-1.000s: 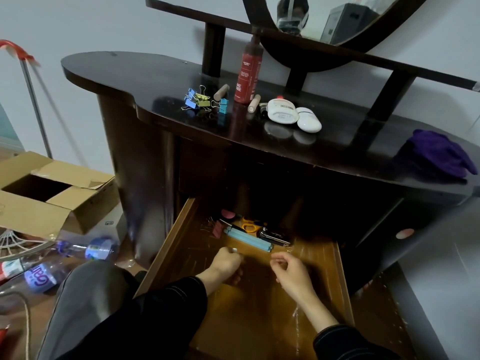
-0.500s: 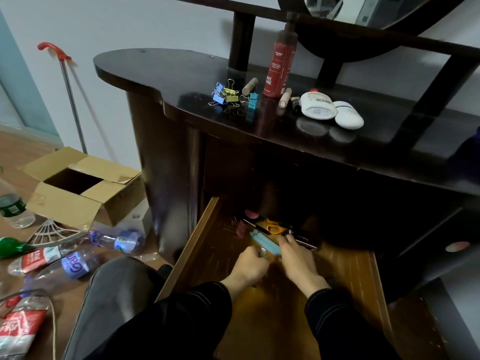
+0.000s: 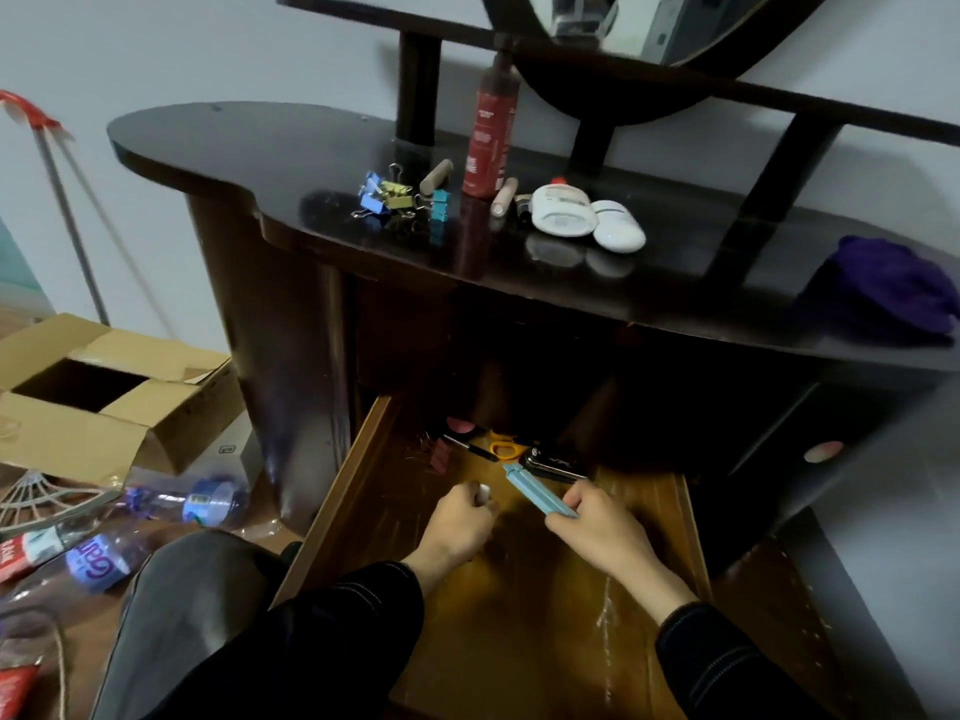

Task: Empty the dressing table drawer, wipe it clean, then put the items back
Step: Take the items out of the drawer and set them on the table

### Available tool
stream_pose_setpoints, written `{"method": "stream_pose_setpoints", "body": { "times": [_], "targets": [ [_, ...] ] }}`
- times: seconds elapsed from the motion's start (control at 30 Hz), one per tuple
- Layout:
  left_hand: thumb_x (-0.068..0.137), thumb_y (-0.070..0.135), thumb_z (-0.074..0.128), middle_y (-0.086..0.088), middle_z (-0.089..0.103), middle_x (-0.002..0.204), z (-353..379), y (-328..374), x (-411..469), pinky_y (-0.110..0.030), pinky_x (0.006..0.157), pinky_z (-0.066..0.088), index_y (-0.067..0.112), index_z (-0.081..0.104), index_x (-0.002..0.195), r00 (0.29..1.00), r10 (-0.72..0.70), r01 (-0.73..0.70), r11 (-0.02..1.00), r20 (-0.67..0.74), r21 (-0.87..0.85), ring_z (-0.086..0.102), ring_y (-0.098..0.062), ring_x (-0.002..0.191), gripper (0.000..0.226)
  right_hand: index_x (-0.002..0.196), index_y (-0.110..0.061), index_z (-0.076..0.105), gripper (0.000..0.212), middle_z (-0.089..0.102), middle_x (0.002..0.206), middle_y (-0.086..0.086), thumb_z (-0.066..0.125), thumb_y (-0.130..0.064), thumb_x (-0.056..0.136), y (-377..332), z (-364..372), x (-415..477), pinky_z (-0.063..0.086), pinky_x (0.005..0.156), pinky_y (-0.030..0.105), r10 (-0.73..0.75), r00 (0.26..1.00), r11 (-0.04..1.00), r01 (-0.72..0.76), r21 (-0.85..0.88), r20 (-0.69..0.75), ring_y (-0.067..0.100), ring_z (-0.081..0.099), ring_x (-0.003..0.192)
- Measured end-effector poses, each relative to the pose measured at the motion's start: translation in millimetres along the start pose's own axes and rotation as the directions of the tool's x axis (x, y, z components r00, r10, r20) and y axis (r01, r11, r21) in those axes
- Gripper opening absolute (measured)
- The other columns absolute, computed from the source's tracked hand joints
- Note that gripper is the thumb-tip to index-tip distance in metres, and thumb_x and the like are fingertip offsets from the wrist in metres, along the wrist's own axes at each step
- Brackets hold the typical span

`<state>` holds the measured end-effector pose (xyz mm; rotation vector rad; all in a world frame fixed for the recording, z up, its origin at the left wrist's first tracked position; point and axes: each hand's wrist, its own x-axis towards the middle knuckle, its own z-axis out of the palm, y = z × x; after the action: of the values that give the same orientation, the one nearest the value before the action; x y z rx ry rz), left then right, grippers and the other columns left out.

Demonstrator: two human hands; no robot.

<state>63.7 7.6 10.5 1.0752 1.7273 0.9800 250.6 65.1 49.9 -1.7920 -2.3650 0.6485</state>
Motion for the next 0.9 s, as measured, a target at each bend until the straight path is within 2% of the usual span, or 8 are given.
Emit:
{"method": "stream_pose_setpoints", "body": {
  "times": [0.17, 0.23, 0.37, 0.57, 0.67, 0.77, 0.83, 0.9],
  "targets": [
    [0.099, 0.018, 0.054, -0.004, 0.063, 0.066, -7.7, 18.1, -21.6, -0.023, 0.039, 0.036, 0.003, 0.054, 0.088, 0.996, 0.089, -0.088, 0.995, 0.029, -0.052, 0.044, -0.009, 0.04, 0.018, 0.101, -0.037, 0.051, 0.02, 0.062, 0.074, -0.007, 0.06, -0.046, 0.086, -11.1, -51.7, -52.3, 0.039, 0.046, 0.024, -0.103, 0.993, 0.994, 0.101, -0.033, -0.053, 0.007, 0.058, 0.056],
    [0.101, 0.021, 0.053, -0.003, 0.065, 0.064, -15.8, 36.1, -38.6, -0.025, 0.042, 0.036, 0.005, 0.059, 0.094, 0.979, 0.205, -0.202, 0.977, 0.023, -0.073, 0.045, -0.011, 0.045, 0.018, 0.106, -0.038, 0.053, 0.022, 0.062, 0.078, -0.008, 0.063, -0.041, 0.087, -16.9, -80.8, -76.6, 0.046, 0.053, 0.028, -0.181, 0.981, 0.984, 0.181, -0.008, -0.072, 0.009, 0.062, 0.064],
    [0.103, 0.023, 0.052, -0.008, 0.064, 0.07, -39.7, 94.0, -80.3, -0.023, 0.05, 0.038, 0.012, 0.061, 0.09, 0.862, 0.505, -0.507, 0.858, -0.05, -0.084, 0.05, -0.015, 0.055, 0.019, 0.11, -0.037, 0.059, 0.023, 0.065, 0.081, -0.01, 0.07, -0.033, 0.09, -33.2, -141.5, -123.5, 0.054, 0.061, 0.027, -0.326, 0.927, 0.916, 0.358, 0.182, -0.184, 0.007, 0.066, 0.071],
    [0.098, 0.026, 0.056, -0.002, 0.048, 0.057, -83.1, 208.9, -107.3, -0.021, 0.046, 0.034, 0.005, 0.057, 0.081, 0.738, 0.649, -0.674, 0.709, -0.184, -0.206, 0.04, -0.01, 0.05, 0.027, 0.102, -0.041, 0.064, 0.023, 0.064, 0.077, -0.006, 0.074, -0.031, 0.084, -50.4, -208.8, -145.2, 0.05, 0.065, 0.031, -0.314, 0.797, 0.796, 0.517, 0.314, -0.517, 0.012, 0.063, 0.066],
    [0.094, 0.031, 0.054, -0.003, 0.05, 0.057, -91.5, 265.8, -81.9, -0.028, 0.054, 0.038, -0.001, 0.051, 0.081, 0.696, 0.696, -0.713, 0.7, -0.177, -0.048, 0.044, -0.013, 0.052, 0.034, 0.098, -0.037, 0.065, 0.02, 0.066, 0.077, -0.003, 0.075, -0.027, 0.084, -56.1, -232.7, -120.7, 0.053, 0.065, 0.041, -0.173, 0.768, 0.803, 0.472, 0.363, -0.617, 0.014, 0.063, 0.063],
    [0.094, 0.025, 0.053, -0.013, 0.057, 0.066, -87.6, 301.9, -43.5, -0.028, 0.069, 0.041, 0.001, 0.047, 0.074, 0.686, 0.713, -0.687, 0.701, -0.146, 0.191, 0.05, -0.011, 0.062, 0.032, 0.096, -0.031, 0.065, 0.015, 0.071, 0.077, -0.002, 0.073, -0.028, 0.084, -62.6, -253.2, -84.9, 0.053, 0.064, 0.042, -0.034, 0.808, 0.83, 0.351, 0.434, -0.588, 0.014, 0.064, 0.061],
    [0.096, 0.025, 0.054, -0.002, 0.051, 0.061, -84.7, 308.9, -21.9, -0.013, 0.062, 0.037, 0.012, 0.041, 0.067, 0.643, 0.757, -0.677, 0.633, -0.117, 0.376, 0.048, -0.001, 0.063, 0.034, 0.096, -0.032, 0.062, 0.015, 0.072, 0.08, -0.005, 0.071, -0.033, 0.083, -64.0, -262.2, -60.8, 0.054, 0.066, 0.04, 0.042, 0.828, 0.877, 0.238, 0.418, -0.559, 0.014, 0.067, 0.066],
    [0.096, 0.03, 0.052, 0.006, 0.048, 0.058, -83.3, 310.2, -5.1, -0.014, 0.053, 0.036, 0.025, 0.038, 0.067, 0.601, 0.795, -0.667, 0.556, -0.083, 0.496, 0.05, 0.002, 0.061, 0.033, 0.094, -0.034, 0.06, 0.015, 0.07, 0.082, -0.009, 0.067, -0.04, 0.082, -62.6, -268.2, -38.2, 0.051, 0.064, 0.034, 0.114, 0.833, 0.925, 0.111, 0.364, -0.541, 0.011, 0.067, 0.07]
  ]
}}
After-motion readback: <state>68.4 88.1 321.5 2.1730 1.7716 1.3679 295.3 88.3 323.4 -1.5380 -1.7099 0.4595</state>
